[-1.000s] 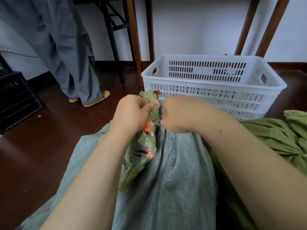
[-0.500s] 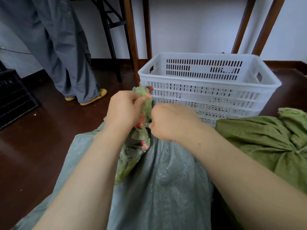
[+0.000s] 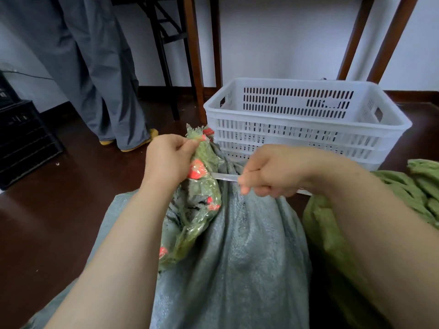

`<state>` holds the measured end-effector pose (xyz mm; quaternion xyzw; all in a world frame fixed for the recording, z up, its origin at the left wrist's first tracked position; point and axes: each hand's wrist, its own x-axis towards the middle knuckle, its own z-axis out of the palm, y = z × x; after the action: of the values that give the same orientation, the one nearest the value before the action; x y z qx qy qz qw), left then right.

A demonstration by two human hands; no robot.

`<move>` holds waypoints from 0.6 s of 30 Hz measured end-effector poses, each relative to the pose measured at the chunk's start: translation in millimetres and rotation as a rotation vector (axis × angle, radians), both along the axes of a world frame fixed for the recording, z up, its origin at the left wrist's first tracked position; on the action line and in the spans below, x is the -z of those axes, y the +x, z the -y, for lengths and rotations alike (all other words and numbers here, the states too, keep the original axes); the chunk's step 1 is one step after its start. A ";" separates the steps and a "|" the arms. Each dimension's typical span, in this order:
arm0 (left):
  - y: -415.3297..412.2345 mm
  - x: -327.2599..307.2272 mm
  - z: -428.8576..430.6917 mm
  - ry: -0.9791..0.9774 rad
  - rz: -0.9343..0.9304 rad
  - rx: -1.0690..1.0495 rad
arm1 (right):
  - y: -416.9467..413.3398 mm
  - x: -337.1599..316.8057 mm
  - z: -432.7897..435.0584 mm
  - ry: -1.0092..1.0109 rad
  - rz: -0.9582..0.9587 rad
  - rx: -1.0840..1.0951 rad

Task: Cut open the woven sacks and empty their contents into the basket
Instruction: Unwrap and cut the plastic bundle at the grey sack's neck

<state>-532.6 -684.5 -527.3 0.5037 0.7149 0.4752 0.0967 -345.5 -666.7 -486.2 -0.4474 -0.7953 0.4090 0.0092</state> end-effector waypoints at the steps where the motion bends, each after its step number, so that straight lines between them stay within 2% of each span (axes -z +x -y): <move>1: 0.6 1.5 -0.7 -0.001 0.046 0.011 | 6.5 1.8 -5.1 -0.107 -0.037 0.020; 5: -0.8 3.9 -1.4 -0.002 0.167 0.016 | 29.9 15.7 -20.0 -0.371 -0.129 0.093; 8: -4.3 -1.4 -0.9 0.012 0.331 0.022 | 33.4 23.6 -27.4 -0.458 -0.334 0.266; 11: 5.2 -8.5 -0.4 -0.029 0.502 0.044 | 16.3 34.9 -24.4 -0.448 -0.585 0.460; 14: 17.7 -14.0 0.4 -0.064 0.606 0.105 | -9.7 51.3 -11.8 -0.364 -0.640 0.526; 18: 16.2 -16.1 4.2 -0.115 0.641 0.160 | -29.0 61.7 -4.5 -0.418 -0.774 0.569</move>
<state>-516.4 -688.7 -511.3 0.3766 0.6319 0.5594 0.3819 -374.6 -662.2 -548.0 -0.4544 -0.4821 0.6756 0.3236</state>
